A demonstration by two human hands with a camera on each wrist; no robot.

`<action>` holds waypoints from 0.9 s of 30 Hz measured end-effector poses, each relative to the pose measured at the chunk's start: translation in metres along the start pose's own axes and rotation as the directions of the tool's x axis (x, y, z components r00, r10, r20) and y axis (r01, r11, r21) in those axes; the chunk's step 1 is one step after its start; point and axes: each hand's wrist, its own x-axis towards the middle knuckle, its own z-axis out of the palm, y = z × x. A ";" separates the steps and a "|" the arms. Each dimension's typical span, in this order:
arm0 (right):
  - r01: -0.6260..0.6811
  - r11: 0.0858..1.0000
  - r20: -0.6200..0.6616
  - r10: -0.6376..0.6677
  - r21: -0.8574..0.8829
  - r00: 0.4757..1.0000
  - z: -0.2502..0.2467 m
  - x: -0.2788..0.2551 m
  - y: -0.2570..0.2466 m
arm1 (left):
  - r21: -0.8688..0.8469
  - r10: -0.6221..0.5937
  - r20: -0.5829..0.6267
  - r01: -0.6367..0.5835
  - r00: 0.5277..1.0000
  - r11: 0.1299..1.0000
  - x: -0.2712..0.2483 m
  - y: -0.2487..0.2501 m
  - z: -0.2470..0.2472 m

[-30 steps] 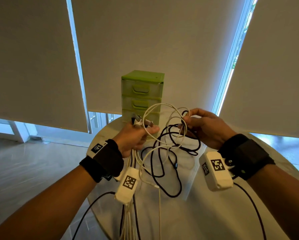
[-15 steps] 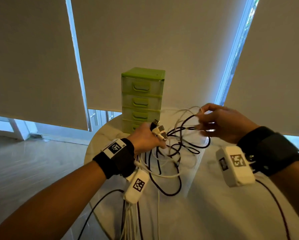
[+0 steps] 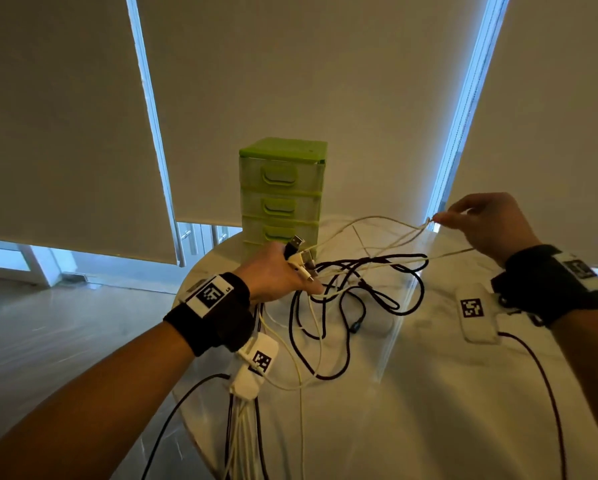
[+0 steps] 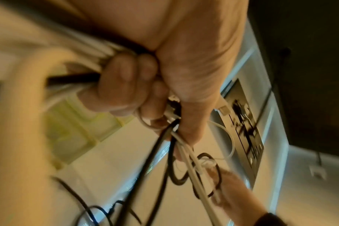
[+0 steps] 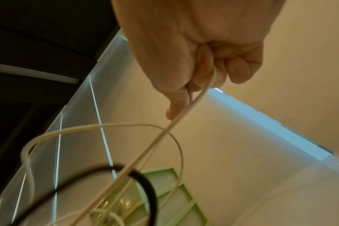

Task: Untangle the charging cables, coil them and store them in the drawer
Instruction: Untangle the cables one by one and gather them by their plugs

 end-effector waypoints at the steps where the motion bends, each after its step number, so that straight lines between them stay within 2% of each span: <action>1: -0.001 1.000 -0.060 0.001 0.001 0.998 0.006 0.002 0.003 | -0.034 -0.011 0.001 0.011 1.000 0.999 0.000 0.000 0.000; 3: -0.016 1.000 -0.088 0.014 -0.022 0.996 0.019 0.004 0.008 | -0.127 -0.061 -0.016 0.058 0.998 0.990 0.001 -0.003 -0.004; 5: -0.009 0.996 -0.051 0.004 -0.092 0.999 0.027 -0.006 0.007 | -0.242 -0.120 -0.036 0.108 0.992 0.964 0.002 -0.009 -0.010; 7: 0.149 0.980 -0.112 -0.164 -0.133 0.980 0.032 -0.028 -0.008 | -0.328 -0.150 -0.059 0.123 0.987 0.937 0.005 -0.016 -0.013; 8: 0.280 0.951 -0.150 -0.298 -0.129 0.943 0.033 -0.044 -0.020 | -0.343 -0.161 -0.064 0.130 0.985 0.931 0.006 -0.018 -0.013; 9: 0.406 0.906 -0.120 -0.420 -0.121 0.900 0.036 -0.061 -0.035 | -0.352 -0.167 -0.067 0.133 0.984 0.926 0.007 -0.019 -0.012; 11: 0.571 0.815 0.123 -0.559 -0.104 0.820 0.050 -0.088 -0.055 | -0.382 -0.184 -0.041 0.155 0.982 0.911 0.009 -0.018 -0.008; 13: 0.597 0.782 0.343 -0.520 -0.177 0.782 0.070 -0.097 -0.062 | -0.414 -0.194 0.013 0.182 0.981 0.892 0.011 -0.015 -0.005; 16: 0.574 0.754 0.405 -0.439 -0.320 0.802 0.087 -0.087 -0.061 | -0.433 -0.190 0.052 0.194 0.980 0.880 0.009 -0.011 -0.004; 19: 0.510 0.827 0.375 -0.406 -0.238 0.833 0.093 -0.081 -0.066 | -0.468 -0.162 0.095 0.188 0.982 0.864 0.005 -0.008 -0.006; 22: 0.519 0.802 0.361 -0.409 -0.298 0.838 0.102 -0.080 -0.073 | -0.494 -0.157 0.122 0.197 0.980 0.847 0.005 -0.005 -0.005; 23: 0.512 0.816 0.342 -0.416 -0.268 0.843 0.101 -0.078 -0.072 | -0.487 -0.162 0.116 0.198 0.980 0.851 0.004 -0.005 -0.006; 25: 0.425 0.897 0.207 -0.396 -0.123 0.895 0.093 -0.070 -0.067 | -0.477 -0.178 0.072 0.190 0.981 0.858 0.001 -0.003 -0.010; 27: 0.277 0.961 0.005 -0.277 0.020 0.961 0.081 -0.060 -0.060 | -0.488 -0.195 0.029 0.184 0.980 0.853 0.000 -0.005 -0.015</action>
